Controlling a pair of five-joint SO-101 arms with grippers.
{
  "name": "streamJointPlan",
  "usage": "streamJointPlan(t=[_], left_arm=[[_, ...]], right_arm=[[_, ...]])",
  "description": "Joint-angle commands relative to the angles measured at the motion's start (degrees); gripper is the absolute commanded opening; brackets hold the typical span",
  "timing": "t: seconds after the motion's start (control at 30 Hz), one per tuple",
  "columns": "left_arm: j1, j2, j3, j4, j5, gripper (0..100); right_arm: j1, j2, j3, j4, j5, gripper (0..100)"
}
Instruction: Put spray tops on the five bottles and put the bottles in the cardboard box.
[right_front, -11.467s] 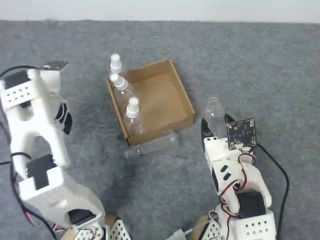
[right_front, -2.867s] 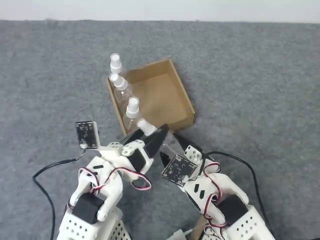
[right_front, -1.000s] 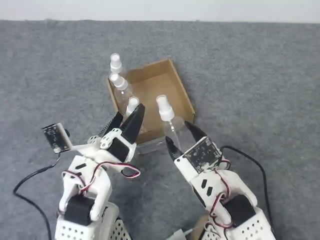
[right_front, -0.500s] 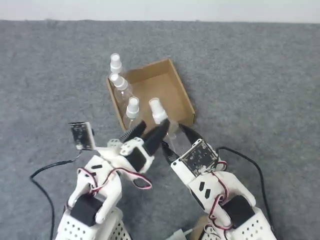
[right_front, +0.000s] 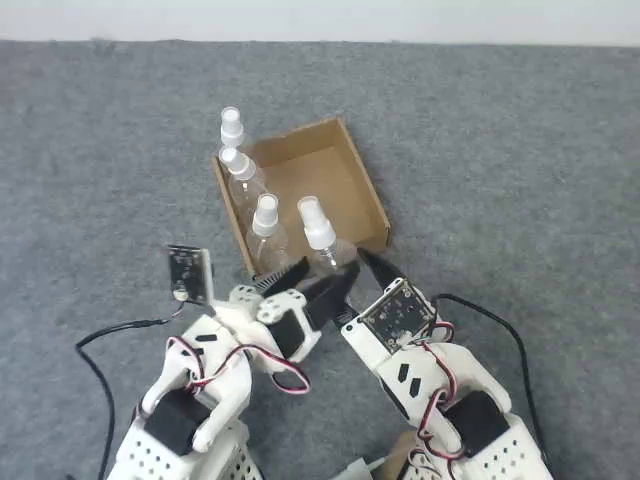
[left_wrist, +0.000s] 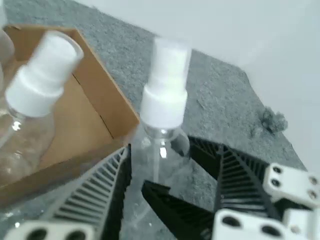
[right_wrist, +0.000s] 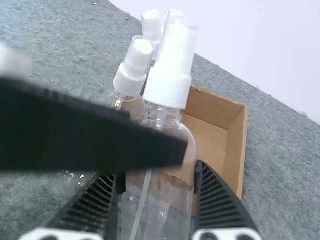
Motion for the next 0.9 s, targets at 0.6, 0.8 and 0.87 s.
streamJointPlan(t=[0.6,0.8,0.87], left_arm=[[-5.98,-1.14,-7.43,5.54,0.7,25],[-10.2,-1.14,-8.13,5.54,0.79,25],[-13.01,-1.14,-9.27,5.54,1.49,25]], right_arm=[[-0.22,-1.8,-0.26,-1.54,0.0,4.4],[-0.13,-1.8,0.0,-5.85,0.0,4.4],[-0.13,-1.8,-0.35,-5.93,0.0,4.4]])
